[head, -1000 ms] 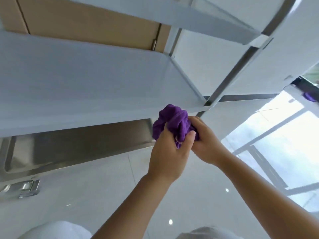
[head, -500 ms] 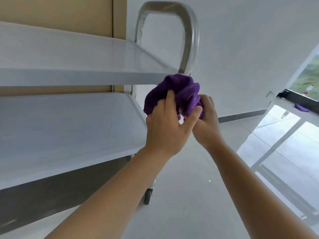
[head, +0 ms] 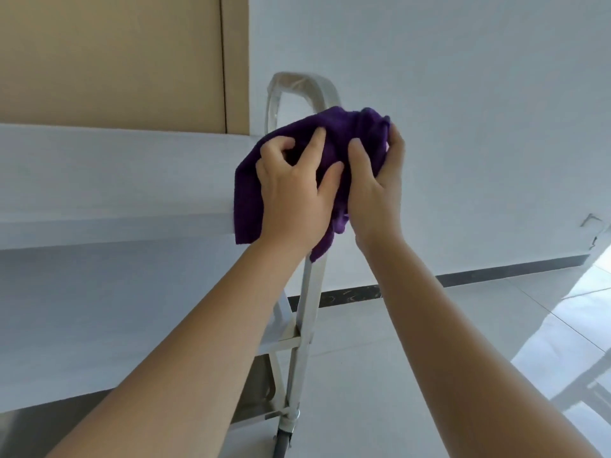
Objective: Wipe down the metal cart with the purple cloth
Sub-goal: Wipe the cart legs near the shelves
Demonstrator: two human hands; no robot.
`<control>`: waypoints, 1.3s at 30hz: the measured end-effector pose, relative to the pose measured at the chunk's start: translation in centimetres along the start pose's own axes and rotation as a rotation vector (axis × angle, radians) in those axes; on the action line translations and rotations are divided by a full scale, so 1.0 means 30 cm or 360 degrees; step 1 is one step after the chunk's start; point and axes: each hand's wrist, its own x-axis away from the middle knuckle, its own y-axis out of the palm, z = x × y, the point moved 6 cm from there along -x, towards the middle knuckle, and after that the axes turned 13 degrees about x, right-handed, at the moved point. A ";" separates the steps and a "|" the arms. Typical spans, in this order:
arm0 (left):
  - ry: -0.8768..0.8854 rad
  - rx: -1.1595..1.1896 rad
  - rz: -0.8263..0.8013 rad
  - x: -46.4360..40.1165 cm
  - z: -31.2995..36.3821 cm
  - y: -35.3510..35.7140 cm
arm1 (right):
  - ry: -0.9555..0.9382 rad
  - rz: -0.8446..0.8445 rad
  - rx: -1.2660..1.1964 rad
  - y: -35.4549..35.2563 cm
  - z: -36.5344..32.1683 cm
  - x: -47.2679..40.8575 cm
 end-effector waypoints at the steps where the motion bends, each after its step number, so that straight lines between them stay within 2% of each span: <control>1: -0.0071 0.0111 -0.0039 -0.010 -0.006 0.012 | -0.0056 -0.0074 0.0024 0.033 -0.007 -0.005; 3: -0.0235 0.0297 -0.0169 -0.015 -0.026 0.049 | -0.0099 -0.0079 0.0053 0.066 -0.004 -0.012; 5: -0.0238 0.0236 -0.0187 -0.002 -0.032 0.072 | -0.0039 -0.0031 -0.0045 0.065 0.018 -0.009; 10: 0.0212 -0.0098 0.0044 0.051 -0.011 0.064 | 0.0019 0.0013 -0.0064 0.051 0.086 0.027; 12: 0.0302 -0.0179 0.0087 0.054 -0.023 0.066 | 0.0016 0.0046 -0.0081 0.058 0.106 0.036; 16: 0.0492 -0.0303 0.0047 0.109 -0.043 0.085 | 0.0079 0.0093 -0.0109 0.057 0.161 0.086; 20: 0.0560 -0.0296 0.0024 0.143 -0.052 0.075 | 0.0062 0.0114 -0.0093 0.059 0.186 0.122; 23: 0.0651 -0.0322 -0.0002 0.191 -0.057 0.073 | 0.0037 0.0148 0.0003 0.053 0.207 0.144; 26: 0.0725 -0.0341 -0.0144 0.270 -0.094 0.097 | 0.0137 0.0151 0.0169 0.047 0.273 0.203; 31: 0.0540 -0.0057 -0.0377 0.372 -0.178 0.156 | 0.0223 0.0061 0.0473 0.035 0.389 0.264; 39: 0.0208 0.0440 -0.0372 0.424 -0.226 0.154 | 0.0329 -0.0069 0.0394 0.032 0.430 0.304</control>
